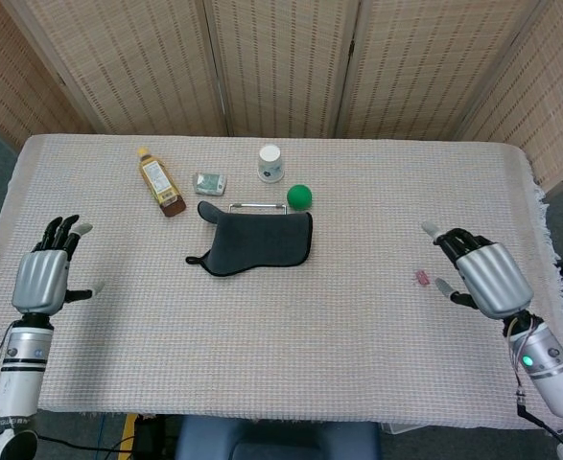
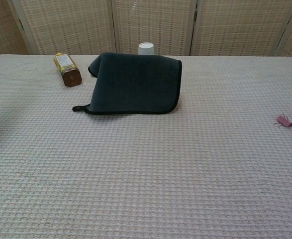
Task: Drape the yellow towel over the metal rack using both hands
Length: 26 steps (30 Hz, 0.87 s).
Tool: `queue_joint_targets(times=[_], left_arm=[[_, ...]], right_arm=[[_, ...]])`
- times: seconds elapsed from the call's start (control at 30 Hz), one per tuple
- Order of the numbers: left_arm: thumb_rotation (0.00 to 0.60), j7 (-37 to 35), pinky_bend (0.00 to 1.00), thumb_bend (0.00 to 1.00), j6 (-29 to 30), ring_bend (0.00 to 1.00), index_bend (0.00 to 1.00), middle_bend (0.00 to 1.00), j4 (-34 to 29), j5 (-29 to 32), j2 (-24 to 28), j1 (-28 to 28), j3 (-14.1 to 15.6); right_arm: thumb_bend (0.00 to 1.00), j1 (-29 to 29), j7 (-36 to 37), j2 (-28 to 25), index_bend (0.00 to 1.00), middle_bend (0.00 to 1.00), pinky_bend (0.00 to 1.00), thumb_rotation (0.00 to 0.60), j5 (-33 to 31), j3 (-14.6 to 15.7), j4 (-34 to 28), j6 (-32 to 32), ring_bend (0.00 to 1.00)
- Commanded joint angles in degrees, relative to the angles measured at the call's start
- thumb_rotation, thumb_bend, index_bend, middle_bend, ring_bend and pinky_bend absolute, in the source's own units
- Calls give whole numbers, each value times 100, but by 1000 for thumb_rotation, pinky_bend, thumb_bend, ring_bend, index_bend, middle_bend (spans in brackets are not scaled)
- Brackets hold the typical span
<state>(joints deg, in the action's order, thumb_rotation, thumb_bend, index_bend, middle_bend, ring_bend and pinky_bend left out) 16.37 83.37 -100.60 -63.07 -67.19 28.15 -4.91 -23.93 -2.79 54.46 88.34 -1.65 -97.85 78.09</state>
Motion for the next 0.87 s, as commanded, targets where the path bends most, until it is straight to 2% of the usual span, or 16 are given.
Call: queue_joint_targets(times=[0.03,0.23,0.43,0.6,0.87], left_arm=[[600,183,348,134,655,72,211,123,-31,-434,-19,-553,399],[600,157,348,134,1325,72,240,130,226,-926,-201,-1263,705],[600,-101,348,134,1502,72,246,134,199,-1330,-167,-1702,923],[600,-268,347,134,1577,72,246,133,213,-1587,-163,-1862,862],[600,-204,343,134,1383,72,246,134,193,-1761,-102,-1879,651]], right_arm=[[299,442,322,-17,72,297,441,600,142,265,289,351,259],[300,1031,590,106,72,287,432,600,114,508,533,674,251],[302,1384,836,331,72,283,430,600,150,546,835,943,250],[303,1541,832,563,72,276,423,600,197,455,1167,1152,246],[303,1665,901,826,72,276,422,600,173,299,1392,1250,245]])
